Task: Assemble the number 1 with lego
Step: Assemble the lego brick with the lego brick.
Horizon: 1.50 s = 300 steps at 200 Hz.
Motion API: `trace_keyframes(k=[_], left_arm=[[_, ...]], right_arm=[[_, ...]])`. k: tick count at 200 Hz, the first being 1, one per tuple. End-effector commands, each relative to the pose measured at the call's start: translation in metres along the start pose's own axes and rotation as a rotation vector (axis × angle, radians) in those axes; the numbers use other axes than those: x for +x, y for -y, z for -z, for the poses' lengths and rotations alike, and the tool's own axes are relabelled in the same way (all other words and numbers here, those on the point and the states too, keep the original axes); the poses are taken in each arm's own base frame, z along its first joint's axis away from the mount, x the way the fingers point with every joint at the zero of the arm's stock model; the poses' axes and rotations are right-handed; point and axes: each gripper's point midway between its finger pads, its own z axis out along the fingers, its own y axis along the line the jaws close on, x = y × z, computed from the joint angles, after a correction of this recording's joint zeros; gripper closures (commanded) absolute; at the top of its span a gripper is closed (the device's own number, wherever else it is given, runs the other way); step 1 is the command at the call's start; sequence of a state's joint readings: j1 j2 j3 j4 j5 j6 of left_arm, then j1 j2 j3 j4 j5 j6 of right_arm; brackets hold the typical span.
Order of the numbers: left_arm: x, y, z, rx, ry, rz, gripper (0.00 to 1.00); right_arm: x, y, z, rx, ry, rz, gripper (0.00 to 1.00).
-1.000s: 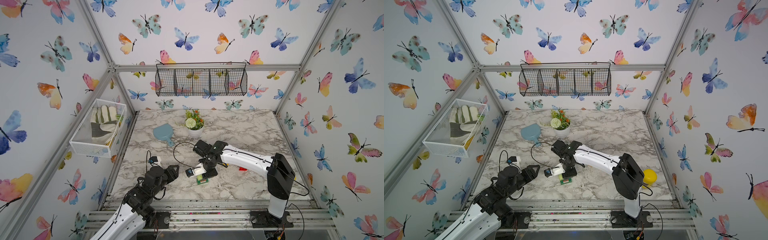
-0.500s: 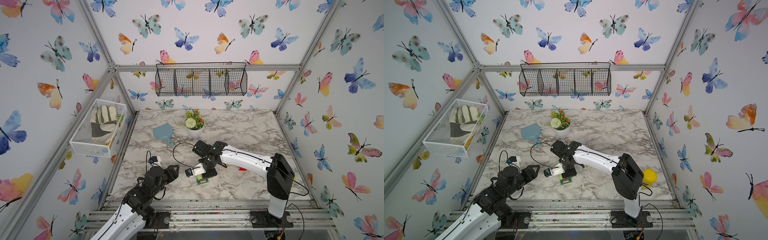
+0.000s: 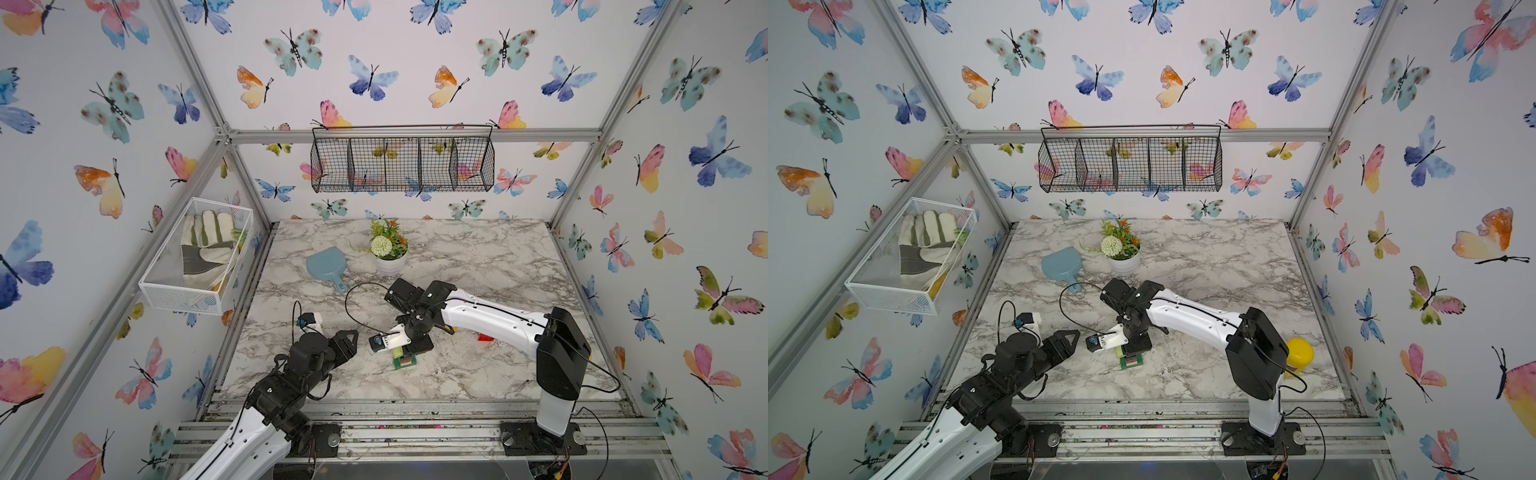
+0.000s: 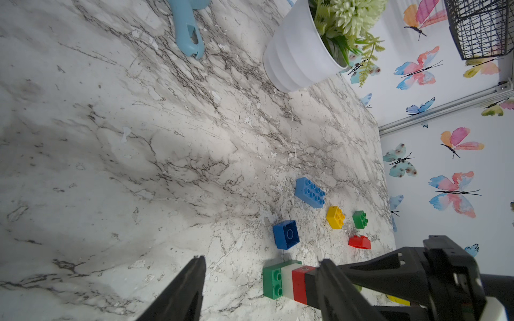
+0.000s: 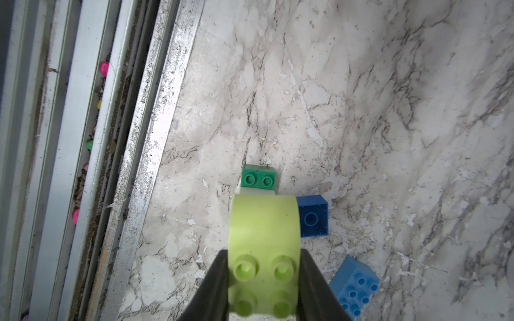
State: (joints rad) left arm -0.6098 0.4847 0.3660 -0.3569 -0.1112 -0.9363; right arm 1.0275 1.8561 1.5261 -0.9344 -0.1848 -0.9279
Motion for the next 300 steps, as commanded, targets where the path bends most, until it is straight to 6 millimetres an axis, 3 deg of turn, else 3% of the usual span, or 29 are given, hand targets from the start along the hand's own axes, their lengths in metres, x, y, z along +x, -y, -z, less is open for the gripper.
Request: trace_keyframes(k=[1, 133, 177, 233, 253, 269, 300], left_arm=[[-0.001, -0.002, 0.0, -0.001, 0.012, 0.0, 0.32], [-0.001, -0.003, 0.001, -0.007, 0.011, 0.006, 0.32], [-0.002, -0.004, 0.001, -0.01, 0.017, 0.006, 0.32], [-0.002, -0.004, 0.0, -0.011, 0.017, 0.007, 0.32], [-0.002, -0.004, 0.0, -0.01, 0.016, 0.005, 0.32], [-0.003, -0.003, 0.001, -0.008, 0.018, 0.005, 0.32], [-0.003, -0.003, 0.001, -0.009, 0.017, -0.001, 0.32]], right_arm=[[0.002, -0.005, 0.007, 0.007, -0.011, 0.007, 0.96], [0.017, -0.019, -0.026, -0.081, -0.058, -0.011, 0.97], [0.031, -0.026, -0.039, -0.096, -0.108, -0.016, 0.98], [0.036, -0.028, -0.04, -0.084, -0.118, -0.016, 0.98], [0.031, -0.021, -0.037, -0.057, -0.105, -0.028, 0.86], [0.017, -0.012, -0.027, -0.029, -0.051, -0.053, 0.71], [-0.01, -0.003, -0.004, 0.007, 0.068, -0.072, 0.53]])
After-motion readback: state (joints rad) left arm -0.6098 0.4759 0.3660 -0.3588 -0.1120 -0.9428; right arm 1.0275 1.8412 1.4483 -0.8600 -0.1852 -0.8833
